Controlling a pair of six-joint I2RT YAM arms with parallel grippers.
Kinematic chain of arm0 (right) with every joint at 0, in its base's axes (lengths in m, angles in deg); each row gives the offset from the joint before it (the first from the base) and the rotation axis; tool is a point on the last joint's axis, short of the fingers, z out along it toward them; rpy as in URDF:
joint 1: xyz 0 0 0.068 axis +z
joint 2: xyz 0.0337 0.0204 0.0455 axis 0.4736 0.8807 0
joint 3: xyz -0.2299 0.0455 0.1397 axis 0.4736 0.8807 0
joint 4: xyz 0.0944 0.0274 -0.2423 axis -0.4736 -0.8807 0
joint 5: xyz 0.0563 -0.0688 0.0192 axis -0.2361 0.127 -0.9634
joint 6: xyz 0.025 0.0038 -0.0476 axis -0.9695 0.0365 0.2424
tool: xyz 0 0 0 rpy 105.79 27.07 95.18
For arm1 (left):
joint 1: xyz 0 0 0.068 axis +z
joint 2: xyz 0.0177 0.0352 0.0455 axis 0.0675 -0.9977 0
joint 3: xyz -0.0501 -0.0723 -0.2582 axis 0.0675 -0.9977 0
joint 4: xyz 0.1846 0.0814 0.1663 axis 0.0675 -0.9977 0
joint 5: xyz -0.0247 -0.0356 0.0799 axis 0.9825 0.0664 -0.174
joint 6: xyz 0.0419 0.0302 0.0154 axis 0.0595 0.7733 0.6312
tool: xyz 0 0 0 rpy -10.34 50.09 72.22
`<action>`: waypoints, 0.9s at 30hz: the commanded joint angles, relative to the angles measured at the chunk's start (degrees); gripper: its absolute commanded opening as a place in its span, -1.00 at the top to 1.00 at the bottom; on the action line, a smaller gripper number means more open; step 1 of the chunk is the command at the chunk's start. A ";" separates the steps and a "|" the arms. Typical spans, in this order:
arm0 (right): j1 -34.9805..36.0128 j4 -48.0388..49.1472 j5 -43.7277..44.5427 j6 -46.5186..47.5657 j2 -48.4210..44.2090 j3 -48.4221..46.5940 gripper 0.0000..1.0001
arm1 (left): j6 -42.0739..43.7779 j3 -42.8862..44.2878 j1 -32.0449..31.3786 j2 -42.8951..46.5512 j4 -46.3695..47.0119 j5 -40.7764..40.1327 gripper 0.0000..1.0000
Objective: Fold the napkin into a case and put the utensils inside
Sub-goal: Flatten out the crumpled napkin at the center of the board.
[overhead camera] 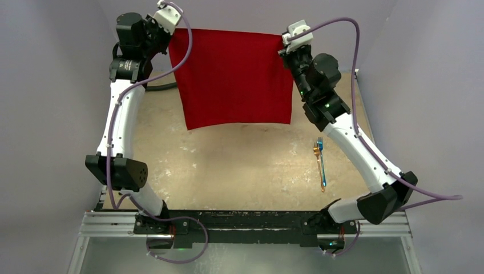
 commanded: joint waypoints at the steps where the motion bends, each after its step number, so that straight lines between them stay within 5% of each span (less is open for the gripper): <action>1: 0.03 -1.94 5.64 0.85 -2.38 -2.25 1.00 | 2.60 4.41 0.53 3.13 -1.34 -3.36 1.00; 11: -0.07 -0.83 6.60 3.66 3.03 -2.42 1.00 | 5.46 2.44 -0.03 -0.17 0.67 -4.66 1.00; 20: -0.51 3.33 8.89 7.47 13.25 -15.48 1.00 | 6.19 12.42 -0.47 -9.13 7.58 -7.13 1.00; 27: -0.47 6.58 10.33 10.20 14.01 -19.93 1.00 | 10.15 14.31 -1.50 -7.83 11.76 -6.99 1.00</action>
